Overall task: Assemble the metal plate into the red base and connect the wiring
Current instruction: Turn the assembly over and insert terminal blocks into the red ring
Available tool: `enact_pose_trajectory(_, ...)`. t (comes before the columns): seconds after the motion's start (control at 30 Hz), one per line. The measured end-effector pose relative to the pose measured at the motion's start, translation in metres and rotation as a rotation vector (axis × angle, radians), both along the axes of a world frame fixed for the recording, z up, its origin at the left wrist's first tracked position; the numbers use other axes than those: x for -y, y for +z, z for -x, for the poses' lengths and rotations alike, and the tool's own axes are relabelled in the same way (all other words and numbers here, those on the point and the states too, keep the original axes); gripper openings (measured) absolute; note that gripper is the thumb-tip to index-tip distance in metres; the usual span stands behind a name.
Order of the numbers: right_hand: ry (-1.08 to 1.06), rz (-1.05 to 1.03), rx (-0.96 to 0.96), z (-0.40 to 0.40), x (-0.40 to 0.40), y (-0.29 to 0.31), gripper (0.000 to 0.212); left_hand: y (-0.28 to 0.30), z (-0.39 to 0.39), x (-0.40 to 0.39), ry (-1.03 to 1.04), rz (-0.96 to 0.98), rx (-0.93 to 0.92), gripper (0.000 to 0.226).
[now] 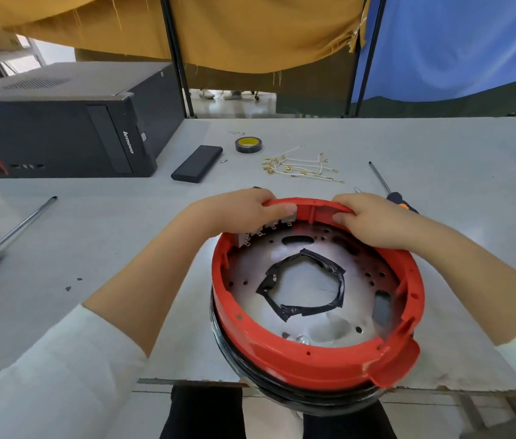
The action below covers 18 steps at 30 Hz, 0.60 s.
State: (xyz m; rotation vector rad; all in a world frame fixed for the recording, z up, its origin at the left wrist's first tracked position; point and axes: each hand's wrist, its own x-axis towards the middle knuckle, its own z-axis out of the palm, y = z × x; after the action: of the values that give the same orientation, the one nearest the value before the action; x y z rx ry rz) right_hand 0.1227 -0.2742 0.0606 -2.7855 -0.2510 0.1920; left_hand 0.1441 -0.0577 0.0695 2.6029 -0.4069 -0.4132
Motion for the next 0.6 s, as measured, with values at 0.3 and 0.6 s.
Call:
enact_pose_trajectory(0.3, 0.042, -0.128, 0.047, 0.002, 0.005, -0.006, 0.013, -0.021, 0.018, -0.007, 0.158, 0.345, -0.018, 0.045)
enact_pose_trajectory(0.6, 0.007, -0.166, 0.022, 0.005, 0.004, -0.004, 0.017, -0.024, 0.021, -0.01, 0.108, 0.506, -0.02, 0.042)
